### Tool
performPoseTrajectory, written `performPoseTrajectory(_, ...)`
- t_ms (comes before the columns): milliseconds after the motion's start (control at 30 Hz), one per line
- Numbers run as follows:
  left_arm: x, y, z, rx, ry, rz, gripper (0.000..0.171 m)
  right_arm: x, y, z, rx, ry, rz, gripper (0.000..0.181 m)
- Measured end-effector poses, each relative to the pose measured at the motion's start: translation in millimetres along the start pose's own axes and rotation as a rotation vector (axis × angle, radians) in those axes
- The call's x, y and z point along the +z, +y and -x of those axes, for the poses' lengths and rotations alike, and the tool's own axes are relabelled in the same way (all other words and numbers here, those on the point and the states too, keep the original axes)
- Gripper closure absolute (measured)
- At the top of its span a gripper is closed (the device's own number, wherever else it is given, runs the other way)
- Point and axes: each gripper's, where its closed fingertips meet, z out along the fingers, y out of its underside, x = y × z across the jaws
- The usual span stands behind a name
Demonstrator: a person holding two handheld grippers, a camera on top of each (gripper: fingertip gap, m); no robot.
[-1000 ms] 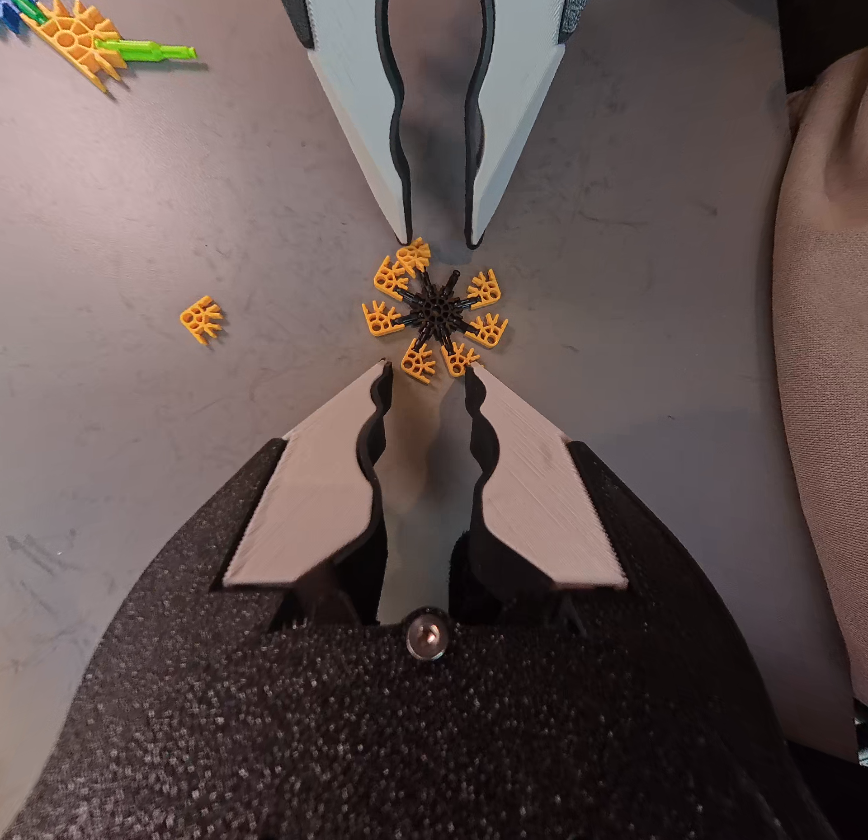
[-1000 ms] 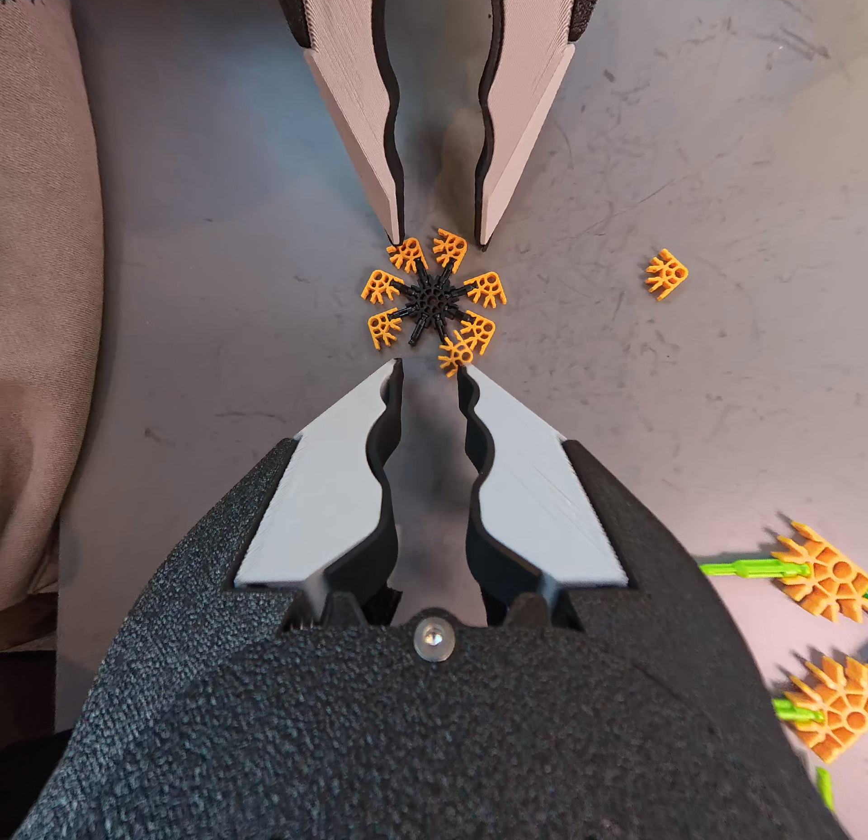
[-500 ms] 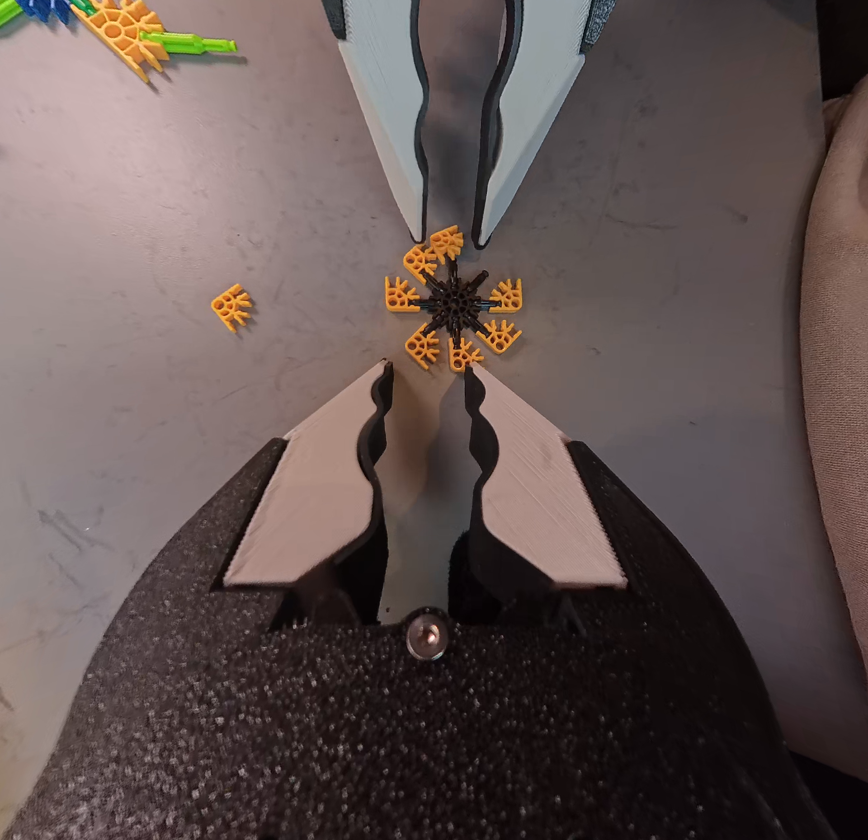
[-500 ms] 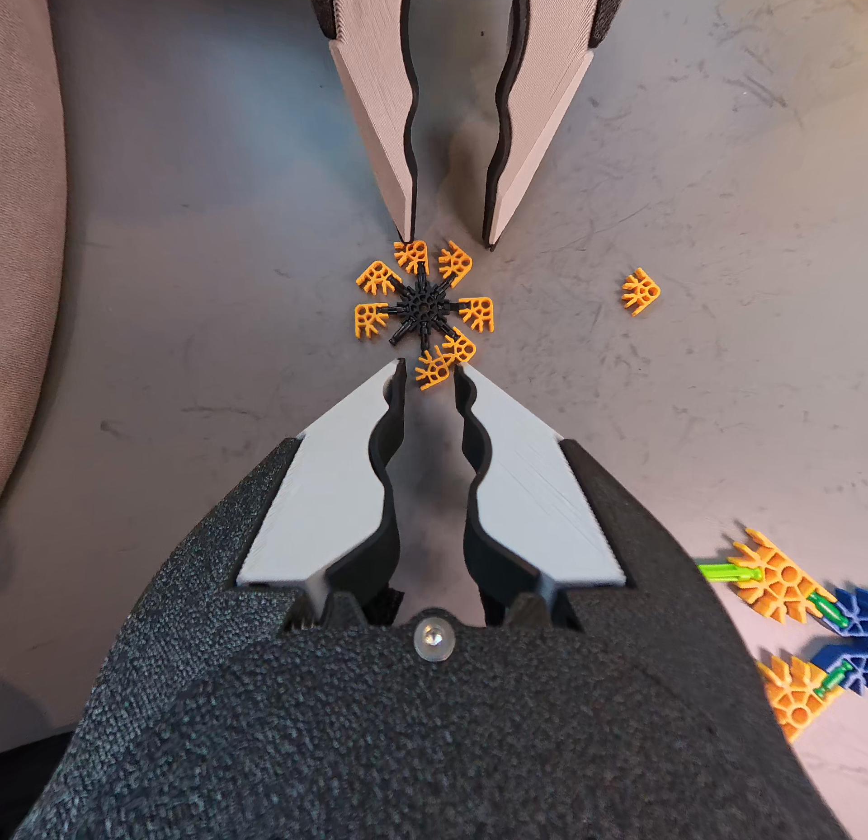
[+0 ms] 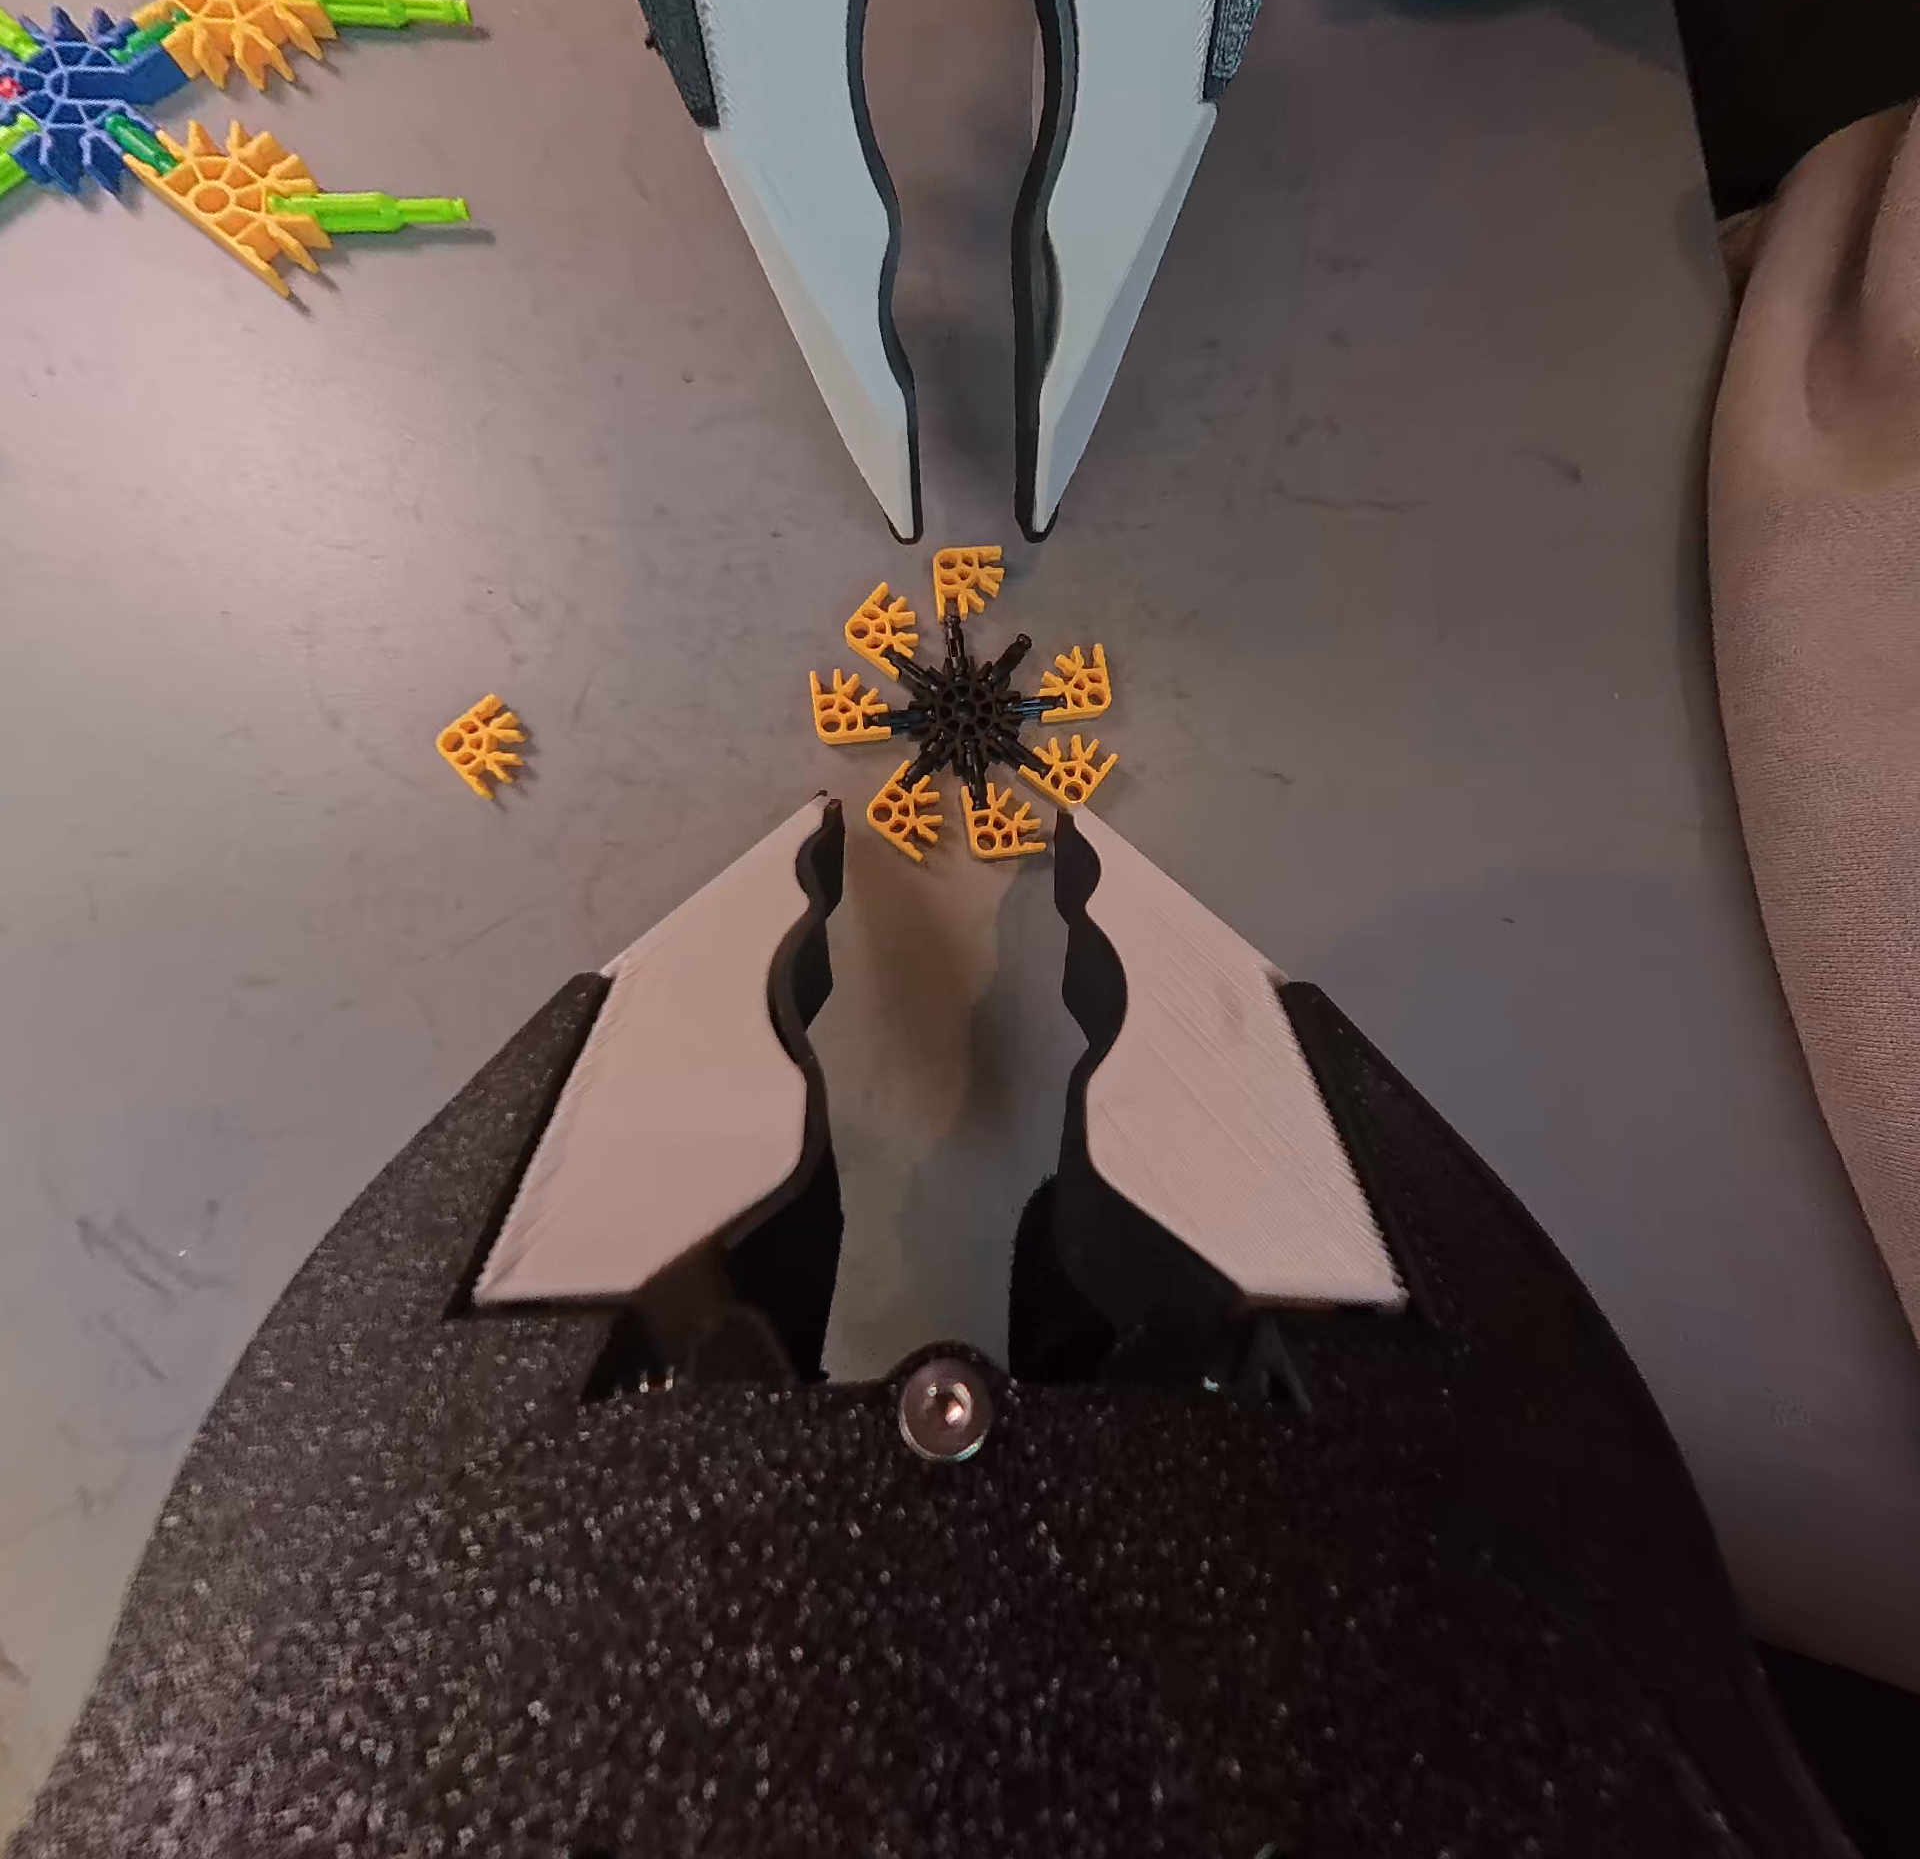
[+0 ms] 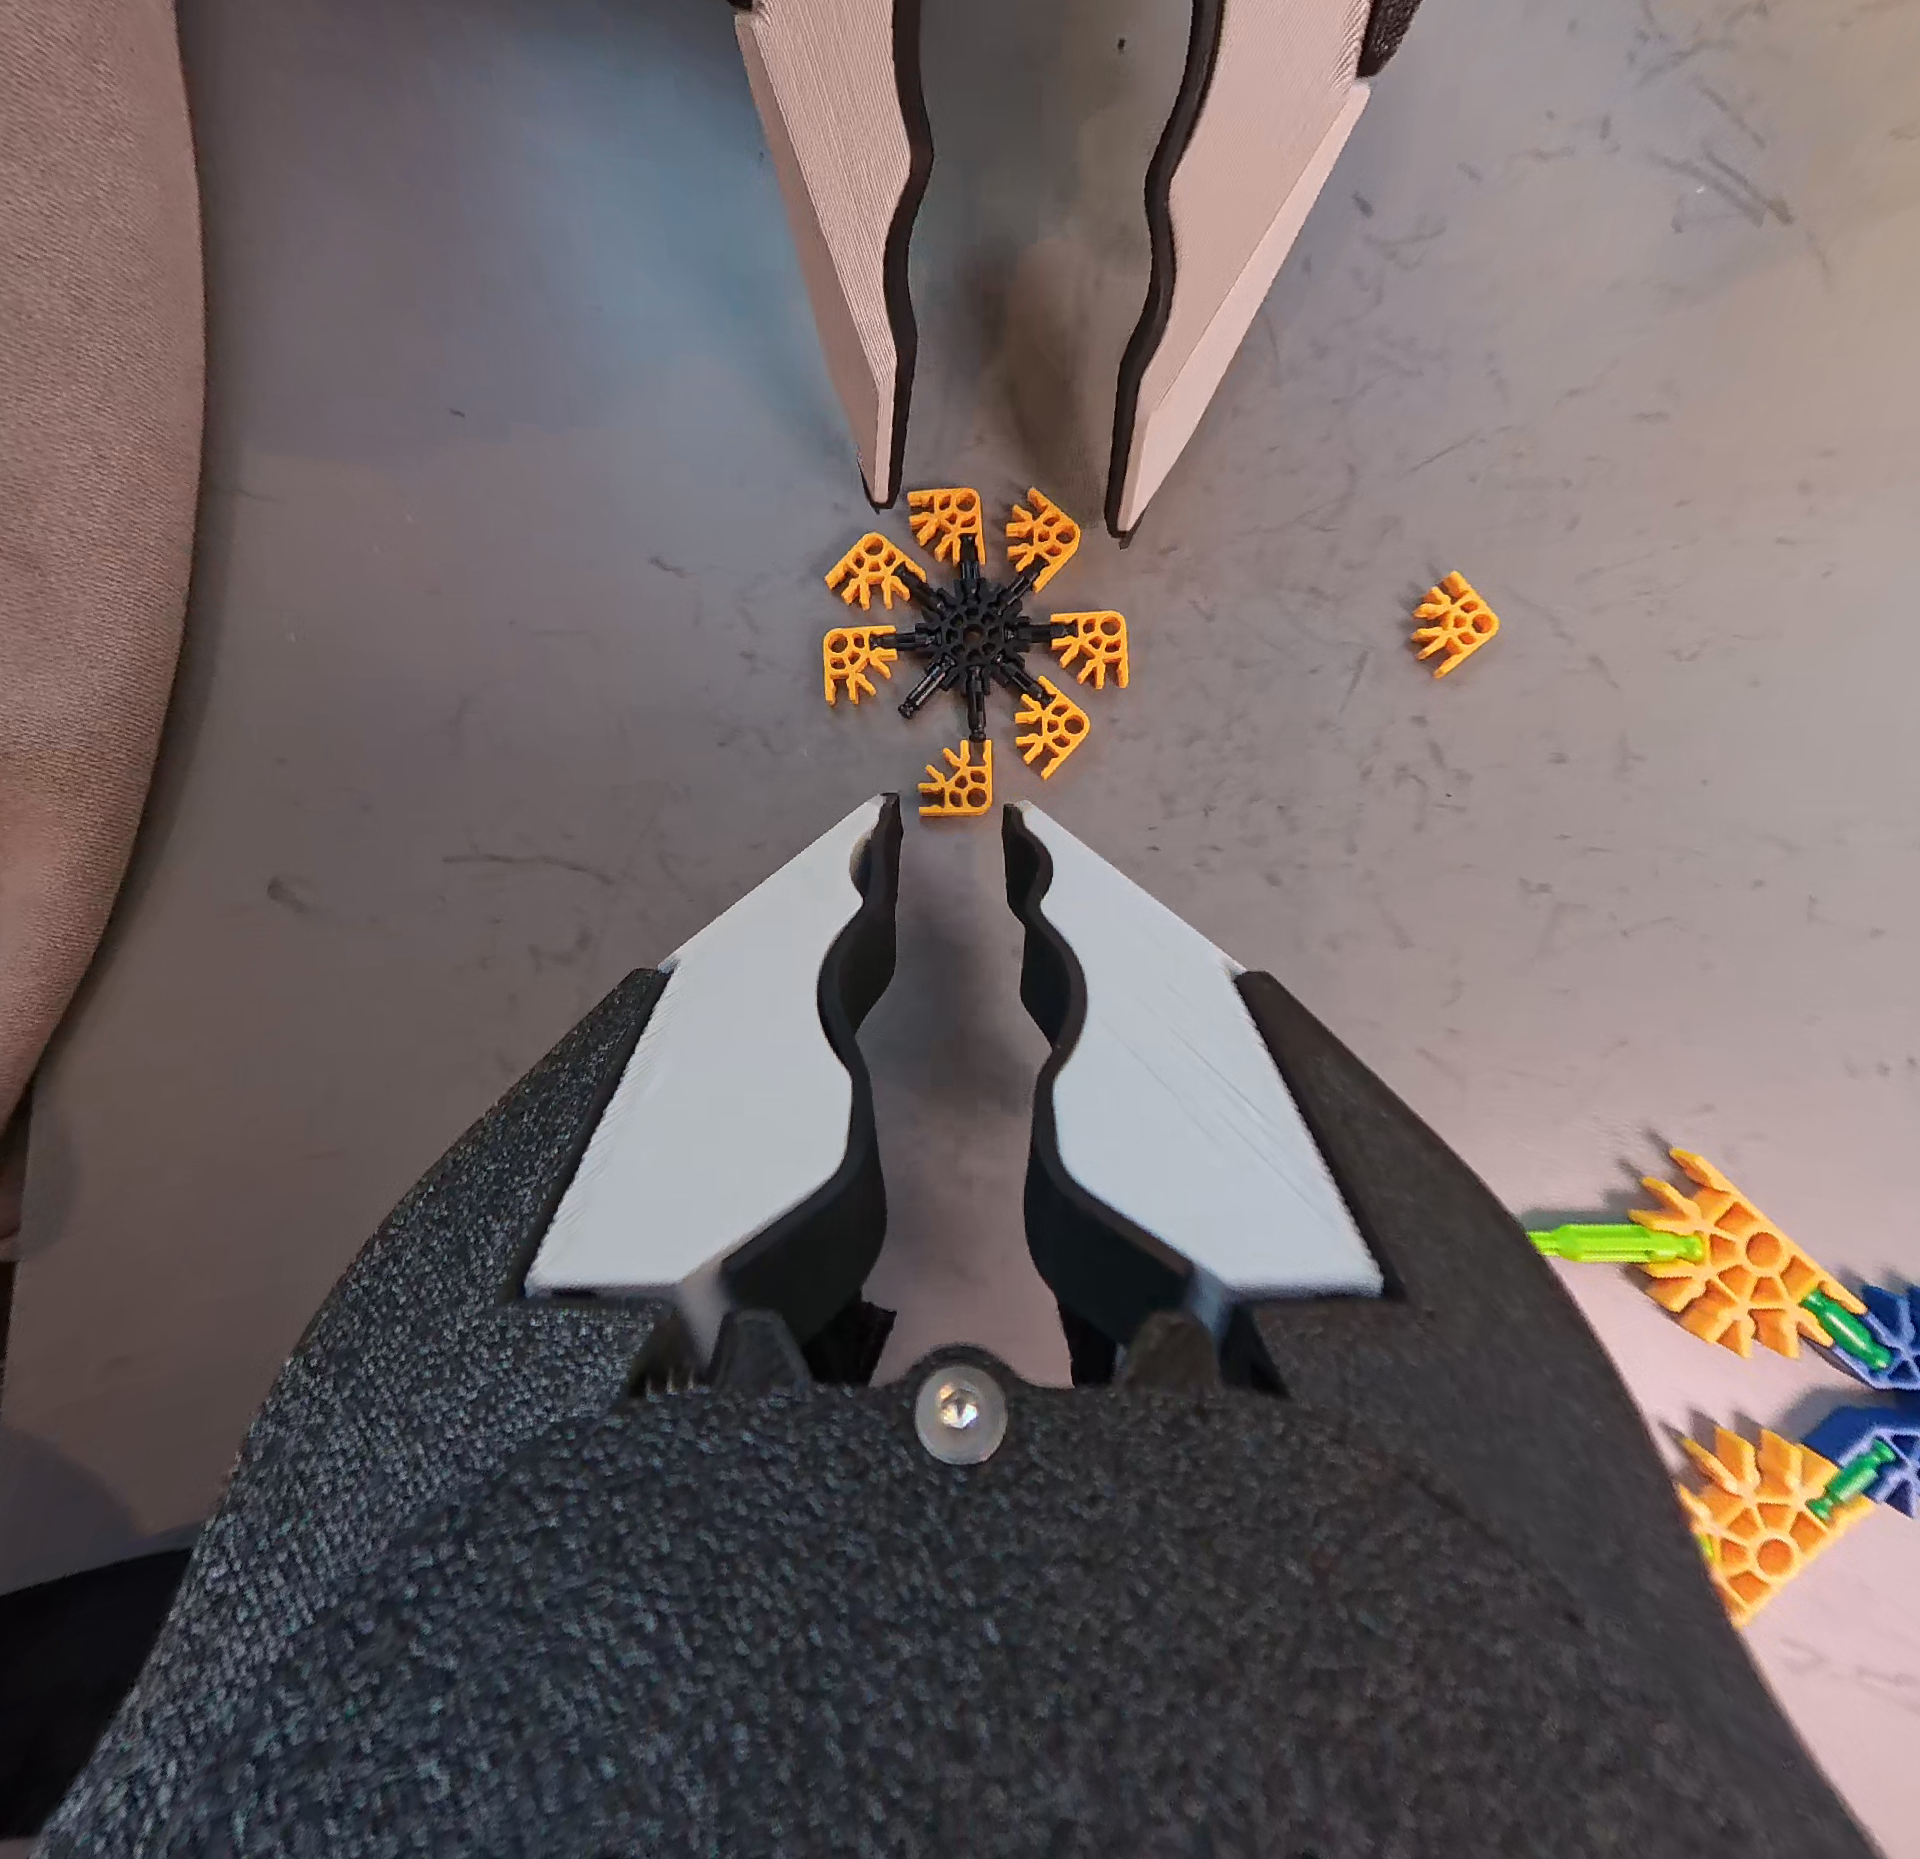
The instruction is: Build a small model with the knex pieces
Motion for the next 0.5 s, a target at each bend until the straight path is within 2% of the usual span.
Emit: performPoseTrajectory(500,3.5,1.2,1.0,0.001,-0.017,0.021,0.135,4.5,-0.7,0.2,-0.017,0.026,0.019,0.169)
